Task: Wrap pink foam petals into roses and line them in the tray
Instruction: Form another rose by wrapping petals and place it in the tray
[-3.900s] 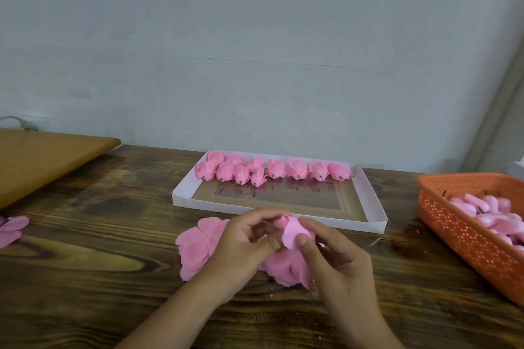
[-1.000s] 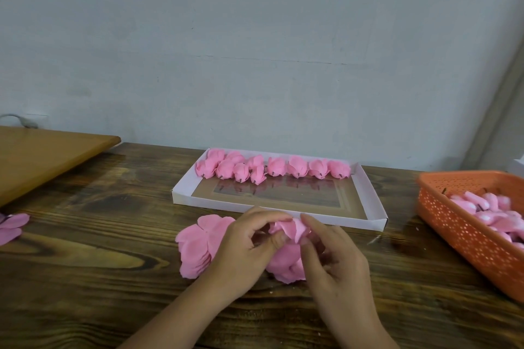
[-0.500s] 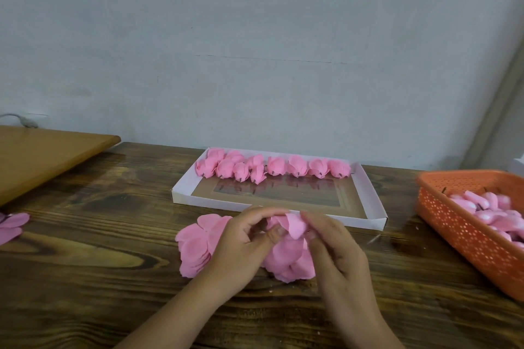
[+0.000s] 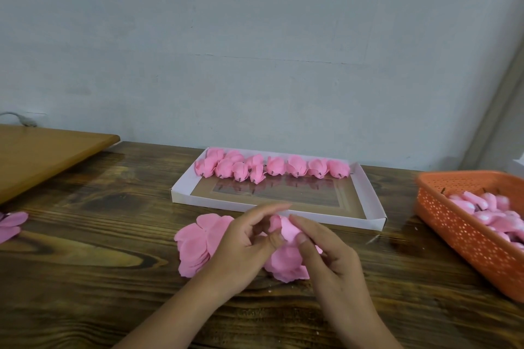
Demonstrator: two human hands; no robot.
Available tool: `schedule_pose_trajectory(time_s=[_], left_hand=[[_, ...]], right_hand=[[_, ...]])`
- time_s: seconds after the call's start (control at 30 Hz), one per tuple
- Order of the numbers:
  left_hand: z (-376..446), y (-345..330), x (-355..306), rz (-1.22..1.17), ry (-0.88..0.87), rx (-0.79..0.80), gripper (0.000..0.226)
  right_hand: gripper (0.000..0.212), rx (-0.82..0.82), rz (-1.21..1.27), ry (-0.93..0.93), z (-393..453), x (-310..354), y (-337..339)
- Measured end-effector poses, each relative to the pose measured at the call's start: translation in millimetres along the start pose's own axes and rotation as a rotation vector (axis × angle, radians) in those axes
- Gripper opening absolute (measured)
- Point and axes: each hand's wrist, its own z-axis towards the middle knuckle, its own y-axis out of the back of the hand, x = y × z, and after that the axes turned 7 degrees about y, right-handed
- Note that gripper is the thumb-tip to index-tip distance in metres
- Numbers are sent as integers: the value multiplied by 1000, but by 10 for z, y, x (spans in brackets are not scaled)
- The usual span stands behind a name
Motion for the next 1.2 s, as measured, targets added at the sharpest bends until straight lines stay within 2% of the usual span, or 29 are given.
schedule_pose_trajectory(time_s=[0.1, 0.3, 0.43, 0.67, 0.9, 1.2], left_hand=[[-16, 2, -26, 15, -17, 32, 45], [3, 5, -25, -8, -32, 13, 26], [1, 30, -32, 24, -20, 63, 23], [-3, 42, -19, 31, 65, 141, 31], [2, 49, -41, -10, 75, 108, 40], [14, 66, -49, -50, 180, 105, 35]], right_hand=[[51, 24, -9, -35, 3, -35, 6], [44, 31, 41, -112, -6, -76, 8], [46, 33, 14, -100, 11, -61, 27], [32, 49, 70, -151, 26, -95, 70], [29, 55, 207, -194, 46, -78, 98], [28, 85, 243, -262, 52, -61, 89]])
